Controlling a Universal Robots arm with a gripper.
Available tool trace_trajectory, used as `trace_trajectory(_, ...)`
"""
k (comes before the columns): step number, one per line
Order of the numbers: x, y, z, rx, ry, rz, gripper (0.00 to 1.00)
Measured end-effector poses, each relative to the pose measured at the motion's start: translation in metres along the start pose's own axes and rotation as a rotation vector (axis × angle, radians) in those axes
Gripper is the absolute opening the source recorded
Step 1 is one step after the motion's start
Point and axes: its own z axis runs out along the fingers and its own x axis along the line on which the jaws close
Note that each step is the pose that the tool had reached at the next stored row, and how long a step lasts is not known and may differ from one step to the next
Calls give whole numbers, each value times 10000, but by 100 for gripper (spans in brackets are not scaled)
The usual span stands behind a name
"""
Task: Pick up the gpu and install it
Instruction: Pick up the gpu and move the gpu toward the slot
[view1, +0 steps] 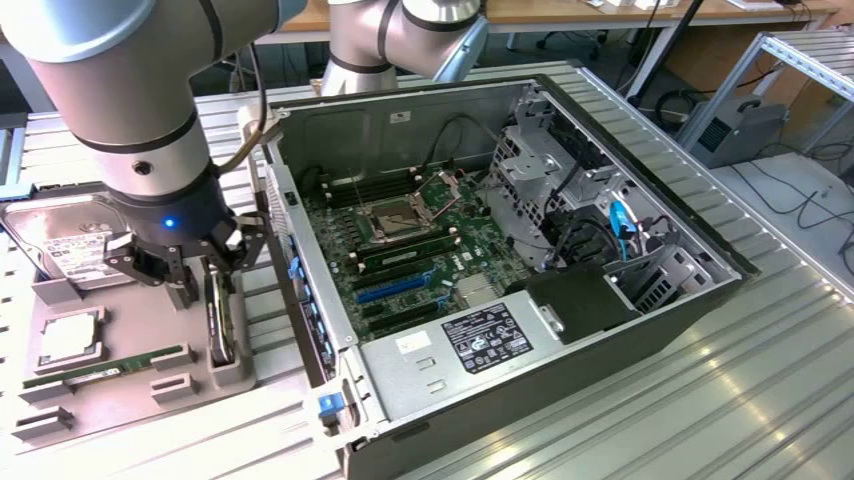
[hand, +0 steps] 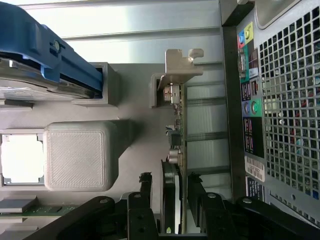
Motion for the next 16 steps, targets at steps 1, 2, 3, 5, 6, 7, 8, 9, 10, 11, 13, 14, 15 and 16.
trace_trajectory(1, -6, 3, 5, 1, 1, 1, 42)
trace_trajectory(2, -13, 6, 11, 0, 1, 1, 42)
trace_trajectory(3, -18, 9, 14, 0, 0, 1, 42)
trace_trajectory(5, -20, 11, 17, -1, -1, 0, 42)
trace_trajectory(6, -20, 11, 15, 1, 1, 0, 42)
trace_trajectory(7, -20, 11, 16, 0, 1, 0, 42)
trace_trajectory(8, -20, 11, 16, 0, 1, 0, 42)
trace_trajectory(9, -20, 11, 16, 0, 0, 0, 42)
trace_trajectory(10, -20, 11, 16, 0, 0, 0, 41)
trace_trajectory(11, -20, 11, 16, 0, 1, 0, 41)
trace_trajectory(13, -20, 11, 16, 0, 1, 0, 28)
trace_trajectory(14, -20, 11, 15, 0, 1, 0, 27)
trace_trajectory(15, -19, 11, 16, 0, 1, 1, 27)
trace_trajectory(16, -20, 11, 16, 0, 1, 0, 27)
